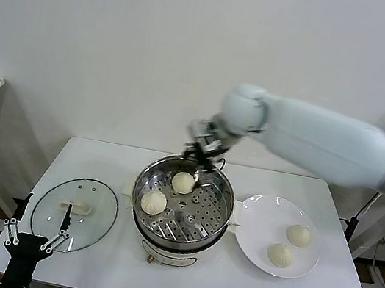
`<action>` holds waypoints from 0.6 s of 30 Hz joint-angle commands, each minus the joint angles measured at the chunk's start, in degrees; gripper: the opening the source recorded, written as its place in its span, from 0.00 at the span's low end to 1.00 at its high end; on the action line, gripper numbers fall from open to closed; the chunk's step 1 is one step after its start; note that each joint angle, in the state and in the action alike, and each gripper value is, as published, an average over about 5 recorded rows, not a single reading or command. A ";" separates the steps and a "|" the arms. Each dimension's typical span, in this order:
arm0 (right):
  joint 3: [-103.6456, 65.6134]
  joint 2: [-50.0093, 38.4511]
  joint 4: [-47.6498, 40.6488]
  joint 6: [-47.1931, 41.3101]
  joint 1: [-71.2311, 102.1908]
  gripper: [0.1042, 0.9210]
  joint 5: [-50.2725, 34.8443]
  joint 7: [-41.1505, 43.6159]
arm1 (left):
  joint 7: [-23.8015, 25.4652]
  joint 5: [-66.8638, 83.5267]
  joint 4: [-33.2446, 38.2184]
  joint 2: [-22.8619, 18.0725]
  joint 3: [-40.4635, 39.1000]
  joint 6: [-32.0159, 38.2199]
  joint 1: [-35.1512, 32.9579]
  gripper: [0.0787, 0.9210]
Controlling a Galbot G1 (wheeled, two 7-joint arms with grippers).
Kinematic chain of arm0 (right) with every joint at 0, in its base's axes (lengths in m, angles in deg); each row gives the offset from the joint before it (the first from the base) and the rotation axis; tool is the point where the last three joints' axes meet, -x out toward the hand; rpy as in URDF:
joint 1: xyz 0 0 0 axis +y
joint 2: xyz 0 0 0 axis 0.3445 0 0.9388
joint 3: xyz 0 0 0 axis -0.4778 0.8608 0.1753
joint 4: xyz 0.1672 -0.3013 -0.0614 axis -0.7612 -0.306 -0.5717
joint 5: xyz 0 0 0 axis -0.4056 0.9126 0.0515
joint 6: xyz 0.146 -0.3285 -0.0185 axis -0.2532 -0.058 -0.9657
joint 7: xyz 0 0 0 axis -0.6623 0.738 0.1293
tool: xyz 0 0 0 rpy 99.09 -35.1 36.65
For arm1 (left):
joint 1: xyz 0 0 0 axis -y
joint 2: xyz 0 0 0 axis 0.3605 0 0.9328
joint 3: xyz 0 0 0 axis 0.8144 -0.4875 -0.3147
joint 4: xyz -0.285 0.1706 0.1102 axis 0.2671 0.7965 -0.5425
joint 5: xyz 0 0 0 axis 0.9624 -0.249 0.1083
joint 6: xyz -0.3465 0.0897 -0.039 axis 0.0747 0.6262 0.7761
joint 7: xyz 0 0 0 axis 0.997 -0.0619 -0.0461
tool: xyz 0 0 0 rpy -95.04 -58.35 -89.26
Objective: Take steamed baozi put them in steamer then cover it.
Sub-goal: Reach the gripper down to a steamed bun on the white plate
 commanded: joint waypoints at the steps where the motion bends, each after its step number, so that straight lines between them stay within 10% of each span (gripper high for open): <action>1: -2.03 -18.11 -2.97 9.29 3.23 0.88 7.68 7.04 | 0.08 -0.47 -0.31 0.01 -0.05 0.16 -0.16 0.88; 18: -0.01 -20.55 -6.88 11.40 21.40 0.88 17.58 2.96 | 0.46 -0.92 -0.04 -0.44 0.98 0.03 -1.02 0.88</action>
